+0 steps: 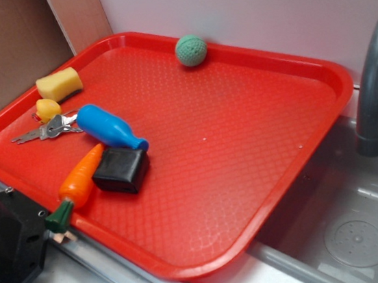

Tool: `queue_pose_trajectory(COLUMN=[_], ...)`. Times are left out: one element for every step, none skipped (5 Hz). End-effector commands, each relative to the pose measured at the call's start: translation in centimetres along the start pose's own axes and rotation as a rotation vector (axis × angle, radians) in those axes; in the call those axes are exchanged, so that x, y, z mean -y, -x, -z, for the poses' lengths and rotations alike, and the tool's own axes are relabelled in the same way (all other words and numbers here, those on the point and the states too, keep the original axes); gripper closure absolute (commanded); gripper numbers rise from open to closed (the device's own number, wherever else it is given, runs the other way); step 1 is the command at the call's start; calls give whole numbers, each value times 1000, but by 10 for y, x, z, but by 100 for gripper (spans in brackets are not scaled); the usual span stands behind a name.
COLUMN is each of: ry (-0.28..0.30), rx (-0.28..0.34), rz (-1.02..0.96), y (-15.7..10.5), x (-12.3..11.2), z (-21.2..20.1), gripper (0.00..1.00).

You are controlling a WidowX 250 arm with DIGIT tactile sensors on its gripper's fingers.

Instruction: Grab the green sponge.

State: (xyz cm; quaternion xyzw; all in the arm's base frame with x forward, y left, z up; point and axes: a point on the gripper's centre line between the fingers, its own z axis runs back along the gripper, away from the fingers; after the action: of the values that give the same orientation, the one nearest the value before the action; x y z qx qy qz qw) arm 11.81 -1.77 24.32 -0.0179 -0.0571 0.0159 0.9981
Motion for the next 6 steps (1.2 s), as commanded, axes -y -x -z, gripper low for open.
queue_pose_trajectory(ry=[0, -27, -2, -2, -44, -40], rx=[0, -10, -27, -73, -98, -70], rz=[0, -18, -23, 57, -129, -53], y=[0, -15, -41, -59, -62, -72], x=[0, -33, -49, -70, -109, -132], z=[0, 43, 61, 98, 129, 139], gripper=[0, 0, 0, 0, 0, 0])
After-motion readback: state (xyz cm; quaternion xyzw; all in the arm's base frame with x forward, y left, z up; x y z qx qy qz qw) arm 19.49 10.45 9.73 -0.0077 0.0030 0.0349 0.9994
